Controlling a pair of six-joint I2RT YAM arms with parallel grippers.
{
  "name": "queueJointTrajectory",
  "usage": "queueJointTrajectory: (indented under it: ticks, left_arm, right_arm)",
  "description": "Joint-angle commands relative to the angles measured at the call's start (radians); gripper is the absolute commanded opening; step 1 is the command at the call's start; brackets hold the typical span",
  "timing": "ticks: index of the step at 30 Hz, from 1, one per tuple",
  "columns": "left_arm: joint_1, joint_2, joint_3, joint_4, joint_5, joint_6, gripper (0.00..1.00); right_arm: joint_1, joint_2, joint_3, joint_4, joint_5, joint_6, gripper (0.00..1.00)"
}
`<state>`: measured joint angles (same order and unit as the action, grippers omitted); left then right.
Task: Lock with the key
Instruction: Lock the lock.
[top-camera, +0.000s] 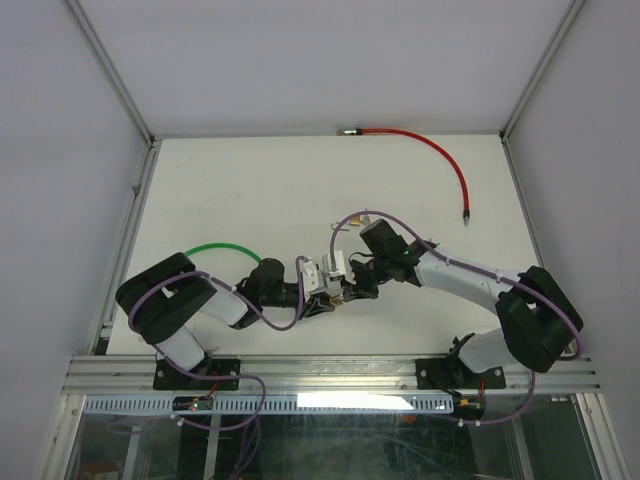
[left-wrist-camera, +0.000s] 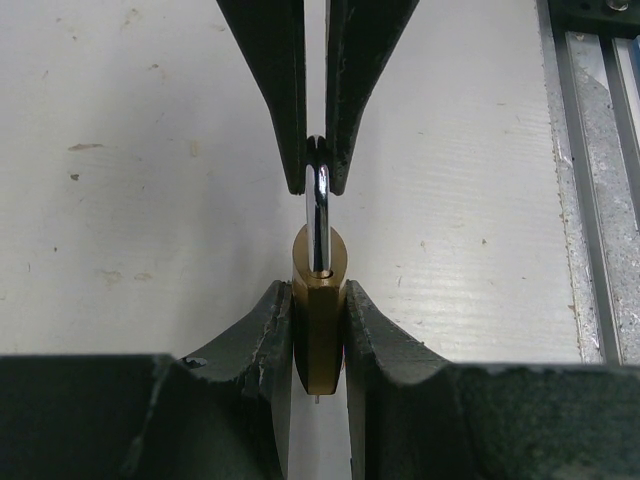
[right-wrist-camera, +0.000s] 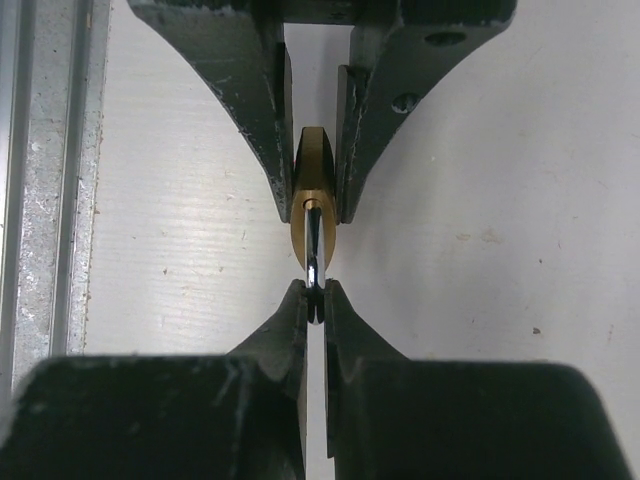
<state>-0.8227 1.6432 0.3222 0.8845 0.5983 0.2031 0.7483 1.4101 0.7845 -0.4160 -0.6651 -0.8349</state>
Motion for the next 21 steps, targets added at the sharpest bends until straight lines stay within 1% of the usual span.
queueJointTrajectory:
  ticks: [1, 12, 21]
  left_arm:
    - [-0.003, -0.029, -0.004, 0.069, -0.003, 0.038, 0.00]
    - [-0.003, -0.019, -0.028, 0.122, -0.013, 0.036, 0.00]
    - [-0.003, -0.016, -0.046, 0.149, -0.036, 0.037, 0.00]
  right_arm:
    - [0.030, 0.028, 0.020, 0.024, -0.013, -0.016, 0.00]
    - [0.035, 0.100, 0.055, -0.006, -0.173, 0.040, 0.00]
    - [0.085, 0.141, 0.061, 0.040, -0.168, 0.121, 0.00]
